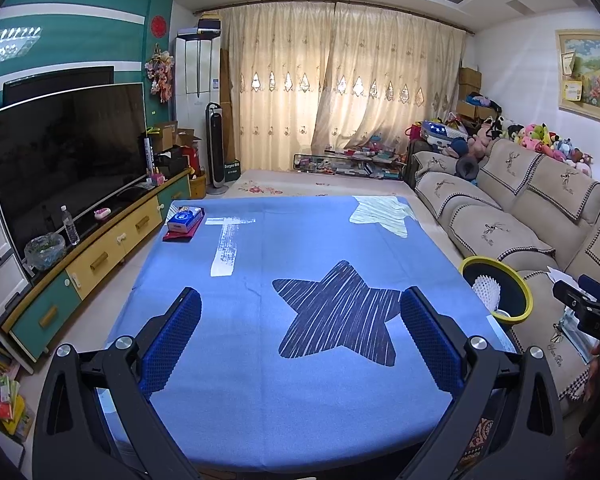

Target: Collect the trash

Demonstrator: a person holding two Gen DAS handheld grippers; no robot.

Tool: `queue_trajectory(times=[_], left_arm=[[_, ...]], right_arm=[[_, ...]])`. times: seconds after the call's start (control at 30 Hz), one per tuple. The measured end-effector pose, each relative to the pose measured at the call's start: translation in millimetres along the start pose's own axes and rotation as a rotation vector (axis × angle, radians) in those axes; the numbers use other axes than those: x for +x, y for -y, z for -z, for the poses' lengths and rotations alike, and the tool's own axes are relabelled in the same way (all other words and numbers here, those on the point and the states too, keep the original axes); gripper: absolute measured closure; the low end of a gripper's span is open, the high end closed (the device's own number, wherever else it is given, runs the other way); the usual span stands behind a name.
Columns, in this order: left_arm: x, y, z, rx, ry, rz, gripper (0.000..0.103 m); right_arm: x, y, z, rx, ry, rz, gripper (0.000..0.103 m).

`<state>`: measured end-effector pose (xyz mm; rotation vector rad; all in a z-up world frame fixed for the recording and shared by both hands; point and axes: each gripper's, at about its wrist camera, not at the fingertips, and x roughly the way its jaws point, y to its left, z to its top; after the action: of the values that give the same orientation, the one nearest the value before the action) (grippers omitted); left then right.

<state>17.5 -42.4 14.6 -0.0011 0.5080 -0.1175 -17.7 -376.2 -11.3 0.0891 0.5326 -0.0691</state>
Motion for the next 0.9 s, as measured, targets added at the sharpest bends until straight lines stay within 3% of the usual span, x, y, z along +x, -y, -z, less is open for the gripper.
queue_trajectory(times=[0.9], left_arm=[[4.1,5.6,1.7,0.008,-0.010,0.012,0.005]], right_arm=[[5.4,-0.7,4.5,0.009,-0.009,-0.003,0.007]])
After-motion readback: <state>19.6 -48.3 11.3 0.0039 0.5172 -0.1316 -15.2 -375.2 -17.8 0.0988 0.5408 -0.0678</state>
